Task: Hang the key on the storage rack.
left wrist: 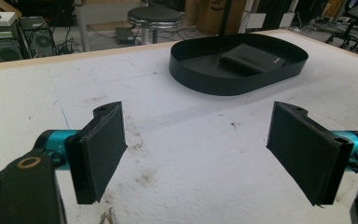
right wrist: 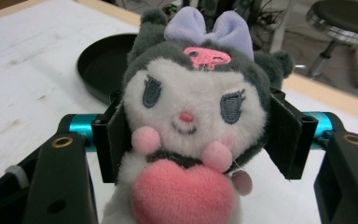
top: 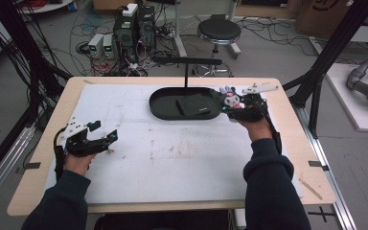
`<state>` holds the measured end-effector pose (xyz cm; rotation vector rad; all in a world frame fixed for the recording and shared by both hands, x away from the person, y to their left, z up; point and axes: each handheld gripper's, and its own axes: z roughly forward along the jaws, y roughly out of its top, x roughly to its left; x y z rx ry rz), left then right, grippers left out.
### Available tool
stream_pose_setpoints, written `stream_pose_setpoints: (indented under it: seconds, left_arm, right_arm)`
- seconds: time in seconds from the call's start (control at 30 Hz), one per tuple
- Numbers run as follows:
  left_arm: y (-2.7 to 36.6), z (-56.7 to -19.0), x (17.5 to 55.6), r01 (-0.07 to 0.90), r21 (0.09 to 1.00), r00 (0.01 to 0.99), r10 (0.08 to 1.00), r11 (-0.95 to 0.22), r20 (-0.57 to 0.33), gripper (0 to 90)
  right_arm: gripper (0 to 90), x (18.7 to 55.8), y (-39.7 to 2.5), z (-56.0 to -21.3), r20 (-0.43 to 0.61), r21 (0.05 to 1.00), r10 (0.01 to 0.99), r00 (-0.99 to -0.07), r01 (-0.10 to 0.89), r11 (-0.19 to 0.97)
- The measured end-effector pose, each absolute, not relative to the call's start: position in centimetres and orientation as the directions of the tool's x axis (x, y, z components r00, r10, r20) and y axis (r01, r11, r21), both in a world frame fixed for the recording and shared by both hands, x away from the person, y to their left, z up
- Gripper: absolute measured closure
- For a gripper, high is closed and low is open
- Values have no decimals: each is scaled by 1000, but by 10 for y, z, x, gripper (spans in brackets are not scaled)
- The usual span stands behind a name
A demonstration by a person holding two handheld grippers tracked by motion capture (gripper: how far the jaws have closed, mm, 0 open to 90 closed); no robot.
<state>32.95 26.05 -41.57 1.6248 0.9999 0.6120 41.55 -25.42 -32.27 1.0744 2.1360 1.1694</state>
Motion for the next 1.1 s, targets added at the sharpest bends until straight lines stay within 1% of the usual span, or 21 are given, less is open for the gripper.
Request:
stream_pose_setpoints:
  seconds: [0.27, 0.5, 0.63, 0.8, 1.1]
  left_arm:
    - [261, -416, 330, 298, 952, 516, 850, -64, -105, 190]
    - [262, -416, 331, 296, 953, 512, 852, -55, -110, 190]
    - [262, -416, 331, 296, 953, 515, 851, -59, -107, 191]
    - [261, -416, 331, 296, 953, 517, 849, -61, -106, 190]
    - [262, -417, 332, 299, 952, 516, 850, -60, -108, 191]
  right_arm:
    - [329, 449, -248, -294, -38, 862, 821, -569, 397, 315]
    - [331, 471, -237, -276, -45, 856, 827, -560, 405, 320]
    - [333, 480, -235, -275, -17, 871, 835, -550, 403, 283]
    - [334, 489, -236, -281, 31, 872, 848, -529, 429, 235]
    - [336, 499, -232, -287, 37, 880, 857, -514, 423, 216]
